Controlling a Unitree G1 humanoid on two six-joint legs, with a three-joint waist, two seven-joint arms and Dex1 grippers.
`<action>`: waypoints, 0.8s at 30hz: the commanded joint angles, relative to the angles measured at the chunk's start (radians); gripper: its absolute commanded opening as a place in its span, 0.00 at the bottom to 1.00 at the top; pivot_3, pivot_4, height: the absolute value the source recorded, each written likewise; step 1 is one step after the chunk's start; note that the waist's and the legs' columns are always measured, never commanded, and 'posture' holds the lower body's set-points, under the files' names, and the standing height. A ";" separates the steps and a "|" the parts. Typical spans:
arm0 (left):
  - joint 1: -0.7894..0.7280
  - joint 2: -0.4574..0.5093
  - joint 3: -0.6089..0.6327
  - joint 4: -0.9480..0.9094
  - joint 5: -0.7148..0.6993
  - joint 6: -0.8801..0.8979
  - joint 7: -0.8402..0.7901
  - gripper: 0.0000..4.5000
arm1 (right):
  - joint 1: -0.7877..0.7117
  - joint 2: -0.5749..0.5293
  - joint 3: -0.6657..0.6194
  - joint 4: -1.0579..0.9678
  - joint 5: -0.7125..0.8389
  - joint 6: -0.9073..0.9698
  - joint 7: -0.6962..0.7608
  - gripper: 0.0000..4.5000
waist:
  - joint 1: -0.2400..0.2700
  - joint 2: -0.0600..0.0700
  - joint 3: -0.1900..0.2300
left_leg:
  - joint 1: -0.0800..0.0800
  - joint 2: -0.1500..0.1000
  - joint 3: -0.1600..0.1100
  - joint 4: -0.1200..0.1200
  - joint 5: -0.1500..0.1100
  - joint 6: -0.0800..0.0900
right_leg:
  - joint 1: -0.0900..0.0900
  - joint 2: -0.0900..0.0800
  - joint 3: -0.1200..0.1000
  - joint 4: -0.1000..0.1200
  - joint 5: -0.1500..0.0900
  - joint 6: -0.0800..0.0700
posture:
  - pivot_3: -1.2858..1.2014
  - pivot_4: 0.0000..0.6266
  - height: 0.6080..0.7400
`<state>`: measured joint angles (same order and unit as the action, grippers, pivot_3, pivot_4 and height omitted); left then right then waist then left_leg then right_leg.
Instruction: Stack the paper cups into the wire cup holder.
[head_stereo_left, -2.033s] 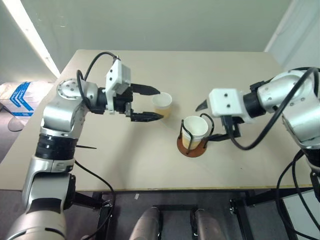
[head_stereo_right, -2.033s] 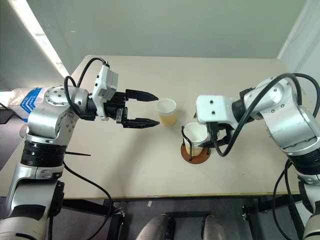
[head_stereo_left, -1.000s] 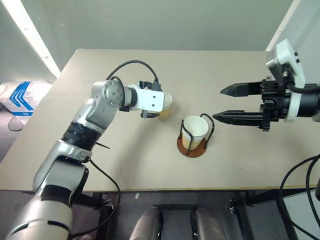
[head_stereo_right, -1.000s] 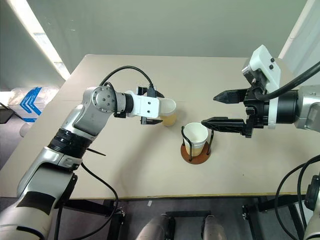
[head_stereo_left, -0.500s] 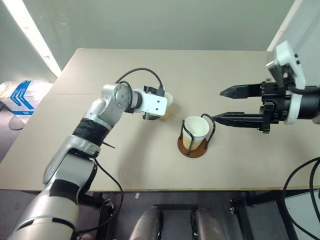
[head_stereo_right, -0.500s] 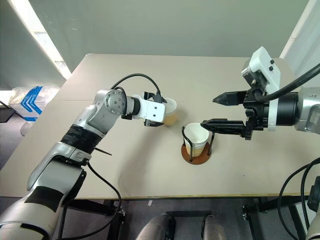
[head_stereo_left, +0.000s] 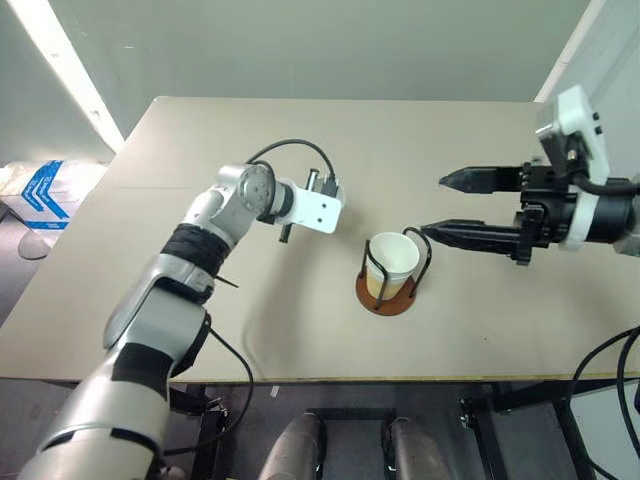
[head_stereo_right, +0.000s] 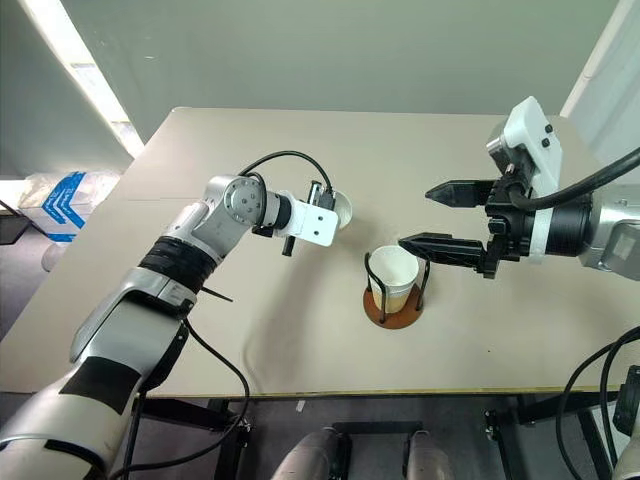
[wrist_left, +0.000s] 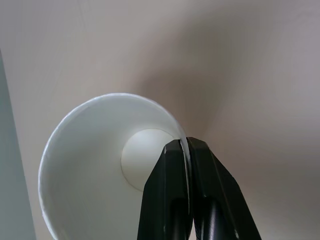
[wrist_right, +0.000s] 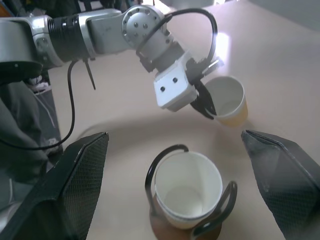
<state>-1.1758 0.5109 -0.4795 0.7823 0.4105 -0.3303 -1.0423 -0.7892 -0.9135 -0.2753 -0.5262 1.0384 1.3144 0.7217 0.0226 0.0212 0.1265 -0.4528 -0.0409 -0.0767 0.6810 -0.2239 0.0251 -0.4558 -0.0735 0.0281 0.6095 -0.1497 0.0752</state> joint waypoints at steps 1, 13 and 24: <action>-0.030 0.006 0.047 -0.057 -0.076 -0.011 -0.081 0.01 | 0.019 0.013 -0.067 -0.041 0.037 -0.046 -0.049 1.00 | 0.000 0.000 0.000 | 0.000 0.000 0.000 0.000 0.000 0.000 | 0.000 0.000 0.000 0.000 0.000 0.000 | 0.52 0.24 1.00; -0.013 0.036 0.174 -0.413 -0.469 0.322 -0.478 0.01 | 0.250 -0.040 -0.238 -0.111 0.181 -0.097 -0.119 1.00 | 0.006 0.000 0.000 | -0.002 0.000 0.001 0.001 -0.001 0.002 | 0.000 0.000 0.000 -0.001 0.000 0.001 | 0.52 0.24 1.00; -0.121 0.086 0.081 -0.514 -0.694 0.472 -0.572 0.01 | 0.554 -0.050 -0.396 -0.276 0.351 -0.224 -0.229 1.00 | 0.006 0.000 0.000 | 0.000 0.000 0.002 0.002 -0.001 0.003 | 0.004 -0.001 0.001 -0.002 0.000 0.005 | 0.52 0.24 1.00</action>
<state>-1.2565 0.5830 -0.3779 0.2861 -0.2467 0.1530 -1.5770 -0.2505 -0.9457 -0.6134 -0.7702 1.3457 1.1287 0.5193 0.0288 0.0209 0.1261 -0.4516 -0.0407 -0.0743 0.6834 -0.2249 0.0282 -0.4515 -0.0744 0.0296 0.6069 -0.1498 0.0802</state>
